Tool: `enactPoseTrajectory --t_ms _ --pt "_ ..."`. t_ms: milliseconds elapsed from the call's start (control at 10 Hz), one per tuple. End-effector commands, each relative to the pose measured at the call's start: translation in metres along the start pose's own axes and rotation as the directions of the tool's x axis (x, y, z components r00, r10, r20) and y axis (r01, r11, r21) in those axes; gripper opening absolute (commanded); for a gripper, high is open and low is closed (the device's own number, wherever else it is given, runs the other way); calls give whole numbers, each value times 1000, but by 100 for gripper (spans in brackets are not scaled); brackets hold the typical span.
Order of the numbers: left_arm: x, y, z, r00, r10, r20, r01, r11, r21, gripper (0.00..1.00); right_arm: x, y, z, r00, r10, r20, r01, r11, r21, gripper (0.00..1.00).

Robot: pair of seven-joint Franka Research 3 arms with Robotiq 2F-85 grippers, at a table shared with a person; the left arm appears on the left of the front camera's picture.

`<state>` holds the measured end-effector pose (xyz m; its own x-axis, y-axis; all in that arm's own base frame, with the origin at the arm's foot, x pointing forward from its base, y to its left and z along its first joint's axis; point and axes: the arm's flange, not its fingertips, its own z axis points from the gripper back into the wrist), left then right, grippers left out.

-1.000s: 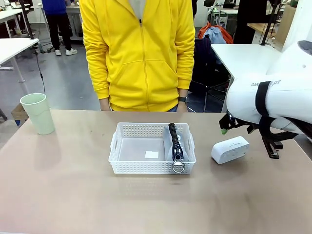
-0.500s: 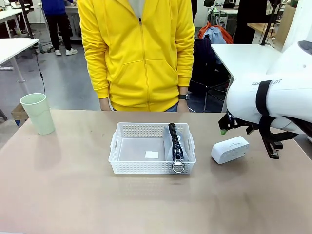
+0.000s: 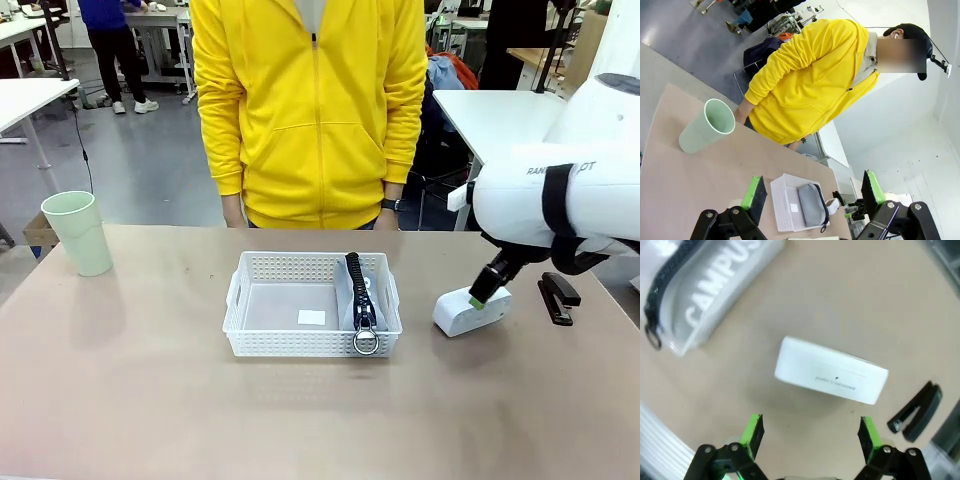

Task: Efficiently arrange items inside the basket to fit them all.
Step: Pick up the Digital clock and place it inside the Organizing basket.

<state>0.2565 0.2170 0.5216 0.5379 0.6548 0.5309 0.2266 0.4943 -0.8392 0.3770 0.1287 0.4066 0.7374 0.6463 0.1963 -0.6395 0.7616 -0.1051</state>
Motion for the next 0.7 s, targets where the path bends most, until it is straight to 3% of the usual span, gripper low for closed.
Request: enactPoseTrajectory --t_ms 0,100,200,500,600 --pt "0 0 -1 1000 -20 15 20 1000 -19 100 -12 -12 -1 683 730 -11 -725 680 111 100" --pt "0 0 -1 1000 -20 15 20 1000 -19 100 -14 -18 -6 580 814 33 -808 569 155 100" --pt "0 0 -1 1000 -20 15 20 1000 -19 100 -16 -23 -9 507 858 87 -856 488 171 100" --pt "0 0 -1 1000 -20 15 20 1000 -19 100 -20 -31 -13 471 881 55 -876 459 151 100" --pt "0 0 -1 1000 -20 15 20 1000 -19 100 -20 -30 -14 506 861 44 -859 499 117 100"
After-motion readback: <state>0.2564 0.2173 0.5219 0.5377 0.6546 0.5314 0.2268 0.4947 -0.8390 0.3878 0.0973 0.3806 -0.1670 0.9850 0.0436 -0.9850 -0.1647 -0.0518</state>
